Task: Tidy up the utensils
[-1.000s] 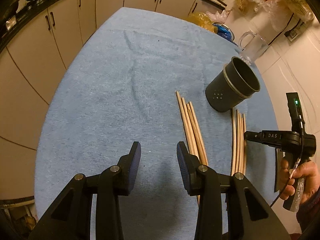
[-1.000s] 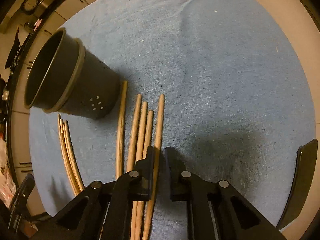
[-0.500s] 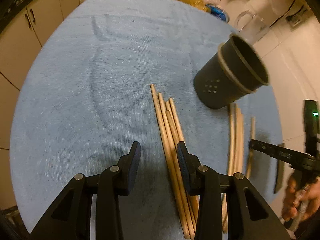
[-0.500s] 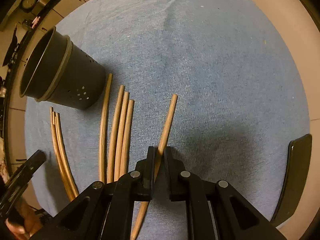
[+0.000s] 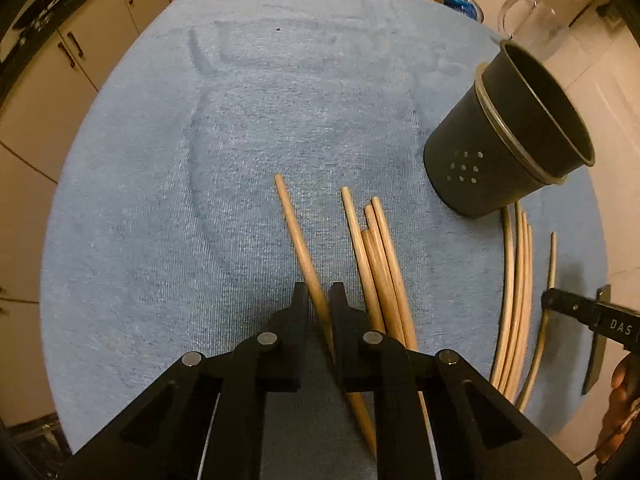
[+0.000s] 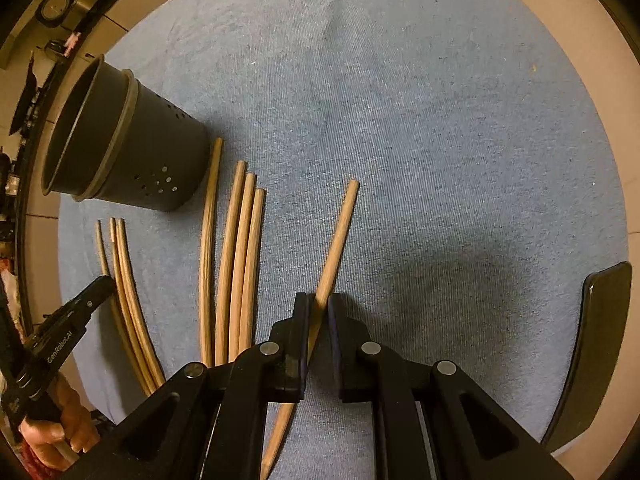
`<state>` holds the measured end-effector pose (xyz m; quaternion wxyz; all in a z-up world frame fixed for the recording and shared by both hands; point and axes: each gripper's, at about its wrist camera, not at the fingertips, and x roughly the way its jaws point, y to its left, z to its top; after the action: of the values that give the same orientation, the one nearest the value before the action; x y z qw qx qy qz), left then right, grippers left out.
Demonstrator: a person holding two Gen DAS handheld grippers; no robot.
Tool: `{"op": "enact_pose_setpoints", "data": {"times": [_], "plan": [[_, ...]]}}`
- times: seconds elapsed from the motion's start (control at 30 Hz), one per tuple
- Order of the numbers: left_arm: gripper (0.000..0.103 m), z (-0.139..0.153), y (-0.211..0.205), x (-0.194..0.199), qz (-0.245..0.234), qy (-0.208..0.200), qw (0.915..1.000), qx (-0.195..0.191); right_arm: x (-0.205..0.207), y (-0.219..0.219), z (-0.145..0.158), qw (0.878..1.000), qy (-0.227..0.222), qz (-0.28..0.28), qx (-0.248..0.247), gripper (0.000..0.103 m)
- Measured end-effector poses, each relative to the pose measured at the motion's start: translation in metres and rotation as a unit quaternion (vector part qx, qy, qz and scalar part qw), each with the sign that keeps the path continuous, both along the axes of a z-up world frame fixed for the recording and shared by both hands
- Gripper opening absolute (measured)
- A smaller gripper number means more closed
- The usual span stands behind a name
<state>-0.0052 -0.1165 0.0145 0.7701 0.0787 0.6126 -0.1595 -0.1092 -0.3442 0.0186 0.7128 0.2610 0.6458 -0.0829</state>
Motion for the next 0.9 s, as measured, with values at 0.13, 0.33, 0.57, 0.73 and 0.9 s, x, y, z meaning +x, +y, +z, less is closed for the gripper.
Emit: {"op": "enact_pose_setpoints", "data": {"times": [0.13,0.33,0.57,0.73,0.9], "plan": [[0.018,0.000,-0.020,0.003,-0.020,-0.009,0.9994,0.027,0.021,0.011,0.001,0.999,0.021,0.015,-0.029,0.019],[0.007,0.006,-0.009,-0.001,-0.004,-0.018,0.9994,-0.031,0.031,0.015,0.007,1.000,0.007,0.007,-0.030,0.007],[0.006,0.046,0.014,-0.020,-0.007,-0.085,0.9907,-0.106,0.013,0.004,0.047,0.995,-0.101,-0.022,0.002,0.007],[0.006,0.074,0.027,-0.036,-0.012,-0.122,0.9852,-0.120,-0.004,0.022,0.084,0.985,-0.173,-0.012,-0.017,0.007],[0.006,0.096,0.045,-0.043,-0.012,-0.141,0.9806,-0.136,-0.028,0.042,0.113,0.971,-0.235,-0.008,-0.039,0.007]]}}
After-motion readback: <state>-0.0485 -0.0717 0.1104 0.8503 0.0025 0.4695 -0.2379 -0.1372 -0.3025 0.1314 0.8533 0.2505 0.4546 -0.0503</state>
